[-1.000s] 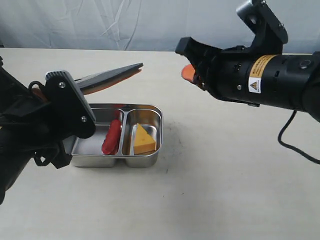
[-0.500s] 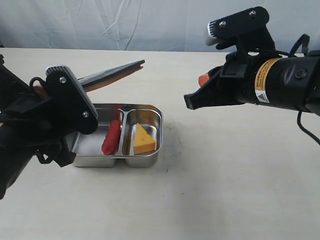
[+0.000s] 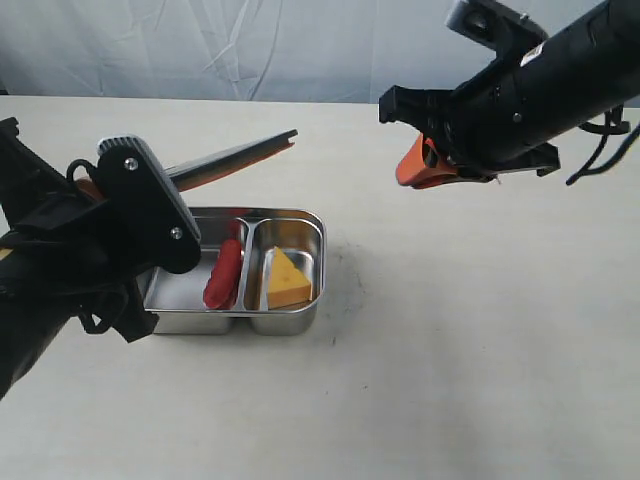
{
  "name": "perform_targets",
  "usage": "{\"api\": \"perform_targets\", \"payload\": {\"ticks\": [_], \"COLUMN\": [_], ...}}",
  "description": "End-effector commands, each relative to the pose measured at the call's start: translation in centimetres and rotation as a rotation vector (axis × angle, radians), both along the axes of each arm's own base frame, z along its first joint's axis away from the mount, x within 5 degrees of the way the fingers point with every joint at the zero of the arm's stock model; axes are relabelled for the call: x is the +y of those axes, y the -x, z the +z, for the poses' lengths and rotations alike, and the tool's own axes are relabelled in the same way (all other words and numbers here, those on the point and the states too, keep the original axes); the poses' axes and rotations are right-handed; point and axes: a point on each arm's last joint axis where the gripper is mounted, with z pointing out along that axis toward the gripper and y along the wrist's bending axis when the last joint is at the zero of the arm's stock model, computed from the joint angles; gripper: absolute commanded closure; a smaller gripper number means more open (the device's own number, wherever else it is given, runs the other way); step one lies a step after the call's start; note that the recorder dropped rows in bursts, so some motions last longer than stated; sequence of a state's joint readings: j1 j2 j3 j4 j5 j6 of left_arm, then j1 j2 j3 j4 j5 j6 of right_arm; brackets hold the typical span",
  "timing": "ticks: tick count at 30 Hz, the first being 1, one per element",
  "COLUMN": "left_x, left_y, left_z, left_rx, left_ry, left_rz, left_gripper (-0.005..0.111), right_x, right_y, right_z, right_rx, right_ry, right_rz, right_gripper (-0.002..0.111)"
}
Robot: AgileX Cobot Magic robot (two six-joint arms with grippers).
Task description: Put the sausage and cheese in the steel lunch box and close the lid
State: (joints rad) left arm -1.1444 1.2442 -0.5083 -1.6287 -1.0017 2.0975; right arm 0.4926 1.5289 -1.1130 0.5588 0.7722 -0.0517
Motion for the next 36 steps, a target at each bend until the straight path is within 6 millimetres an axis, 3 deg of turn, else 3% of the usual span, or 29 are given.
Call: {"api": "perform_targets", "payload": {"ticks": [1, 7, 14, 19, 32, 34, 36], "left_x": [-0.2, -0.2, -0.9, -1.7, -1.5, -1.5, -1.5], "left_y": [0.0, 0.0, -0.5, -0.9, -1.0, -1.0, -1.0], "left_z": [0.2, 0.2, -0.9, -2.5, -2.3, -2.3, -2.3], "left_rx": [-0.008, -0.014, -0.031, -0.024, -0.056, -0.056, -0.055], "left_ry": [-0.027, -0.03, -0.124, -0.214, -0.235, -0.235, -0.235], "left_rz": [-0.02, -0.019, -0.022, -0.033, -0.008, -0.008, -0.009], "left_gripper": [0.107, 0.107, 0.107, 0.107, 0.107, 0.107, 0.107], "right_x": [0.2, 2.4, 4.2, 5.3, 4.7, 4.7, 4.7], "right_y": [-1.6, -0.7, -0.8, 0.3, -0.1, -0.2, -0.3], "right_z": [0.3, 0.1, 0.8, 0.6, -0.8, -0.8, -0.9], "right_rx": [0.218, 0.29, 0.313, 0.326, 0.283, 0.302, 0.321], "right_ry": [-0.292, -0.455, -0.557, -0.521, -0.359, -0.362, -0.363], "right_rz": [0.198, 0.279, 0.166, 0.207, 0.175, 0.138, 0.115], "right_gripper": [0.094, 0.094, 0.094, 0.094, 0.094, 0.088, 0.07]}}
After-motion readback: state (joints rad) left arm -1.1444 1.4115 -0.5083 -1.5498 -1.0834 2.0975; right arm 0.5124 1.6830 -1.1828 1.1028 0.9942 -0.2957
